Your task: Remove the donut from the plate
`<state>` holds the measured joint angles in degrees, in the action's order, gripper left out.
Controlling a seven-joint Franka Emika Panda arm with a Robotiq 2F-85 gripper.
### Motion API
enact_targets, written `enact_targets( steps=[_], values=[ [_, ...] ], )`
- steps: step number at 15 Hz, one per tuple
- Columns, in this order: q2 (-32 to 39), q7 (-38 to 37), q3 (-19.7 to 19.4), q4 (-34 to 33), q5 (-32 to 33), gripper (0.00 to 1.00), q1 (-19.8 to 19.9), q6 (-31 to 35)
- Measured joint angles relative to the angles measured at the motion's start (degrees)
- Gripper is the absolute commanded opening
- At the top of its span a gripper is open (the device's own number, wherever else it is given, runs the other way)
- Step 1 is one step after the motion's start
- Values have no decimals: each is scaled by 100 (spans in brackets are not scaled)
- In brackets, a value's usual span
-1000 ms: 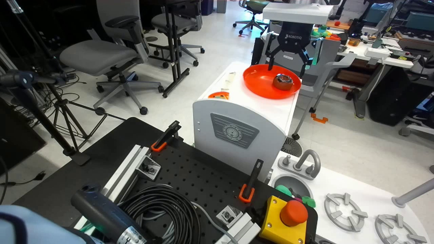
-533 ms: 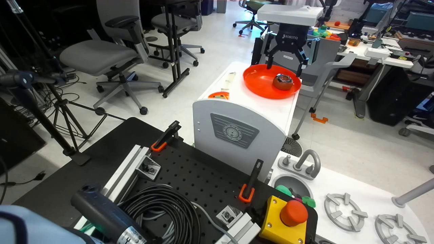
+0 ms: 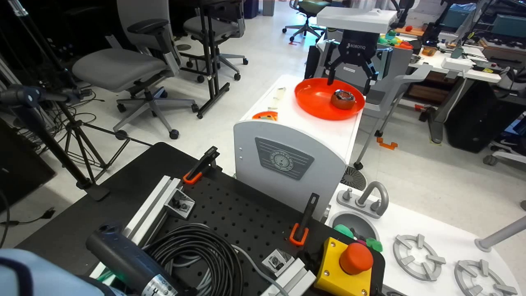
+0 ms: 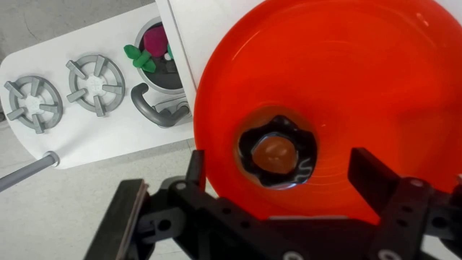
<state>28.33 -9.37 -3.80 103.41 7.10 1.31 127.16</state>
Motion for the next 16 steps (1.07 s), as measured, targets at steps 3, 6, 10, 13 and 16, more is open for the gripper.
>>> enact_targets(
  steps=[3, 6, 10, 13, 16],
  values=[
    [65, 8, -5, -52, -28, 100, 9, -18],
    [234, 123, 36, -213, -185, 100, 5, -188],
    [479, 239, 91, -417, -225, 100, -4, -237],
    [591, 304, 94, -519, -225, 100, -4, -238],
    [641, 332, 94, -581, -225, 100, -2, -238]
  ],
)
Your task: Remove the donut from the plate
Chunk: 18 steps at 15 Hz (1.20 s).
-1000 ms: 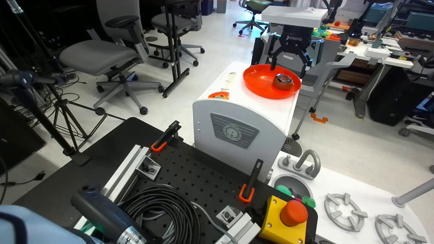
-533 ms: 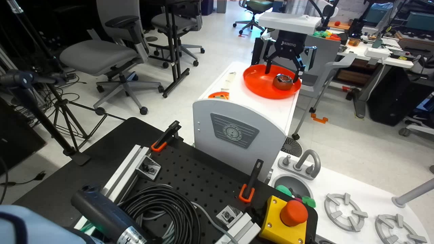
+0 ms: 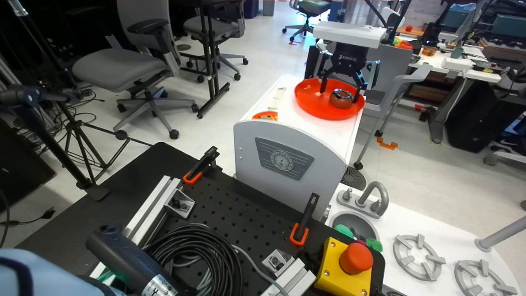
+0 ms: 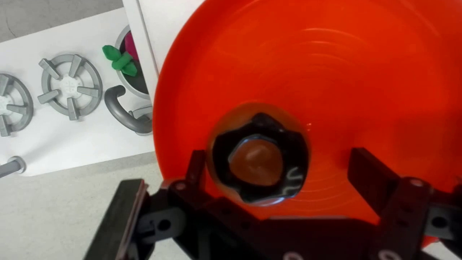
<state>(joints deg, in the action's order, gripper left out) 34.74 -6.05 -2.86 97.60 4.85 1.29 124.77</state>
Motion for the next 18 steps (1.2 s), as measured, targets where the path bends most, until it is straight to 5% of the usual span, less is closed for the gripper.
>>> enact_targets(
  steps=[3, 5, 9, 18],
  values=[
    [16, 10, 0, -41, 0, 100, 1, 0],
    [17, 10, 0, -50, 0, 74, 1, 0],
    [17, 17, 0, -55, 0, 42, 1, 0],
    [17, -5, -2, -85, 1, 42, -2, 0]
  ],
)
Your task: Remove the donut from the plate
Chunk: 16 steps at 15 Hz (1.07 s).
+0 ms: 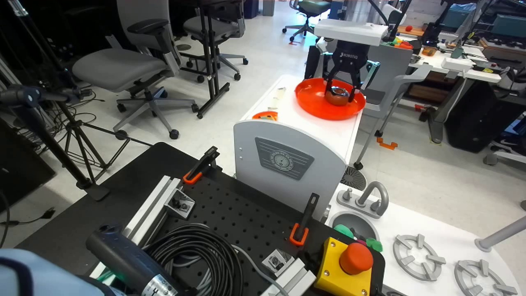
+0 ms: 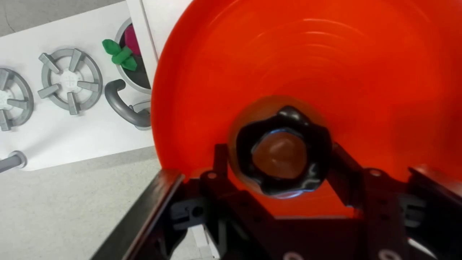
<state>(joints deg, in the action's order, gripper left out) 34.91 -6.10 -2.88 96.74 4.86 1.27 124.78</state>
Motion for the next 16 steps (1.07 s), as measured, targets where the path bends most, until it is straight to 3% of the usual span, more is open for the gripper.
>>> enact_targets(
  steps=[16],
  values=[
    [-220, -1077, -47, 282, 11, 42, -318, 27]
  ],
)
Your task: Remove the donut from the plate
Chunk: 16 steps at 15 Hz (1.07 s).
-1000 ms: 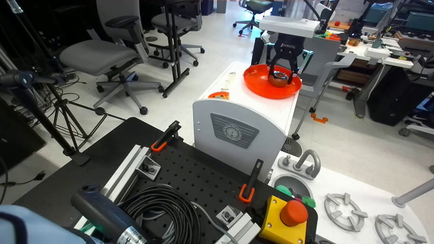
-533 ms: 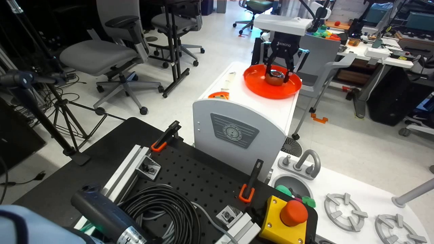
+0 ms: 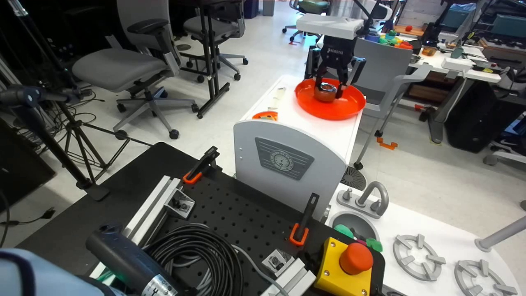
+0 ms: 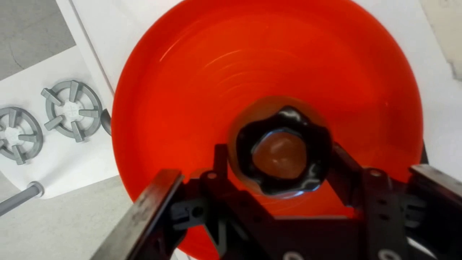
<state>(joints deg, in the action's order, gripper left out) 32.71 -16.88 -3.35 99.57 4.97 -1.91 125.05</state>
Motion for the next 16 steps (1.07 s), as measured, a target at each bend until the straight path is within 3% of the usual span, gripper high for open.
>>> enact_targets(
  steps=[6, 16],
  values=[
    [-165, -202, -19, 238, 19, 42, -62, 258],
    [-1046, -631, -101, 1554, 102, 42, -162, 1278]
  ],
)
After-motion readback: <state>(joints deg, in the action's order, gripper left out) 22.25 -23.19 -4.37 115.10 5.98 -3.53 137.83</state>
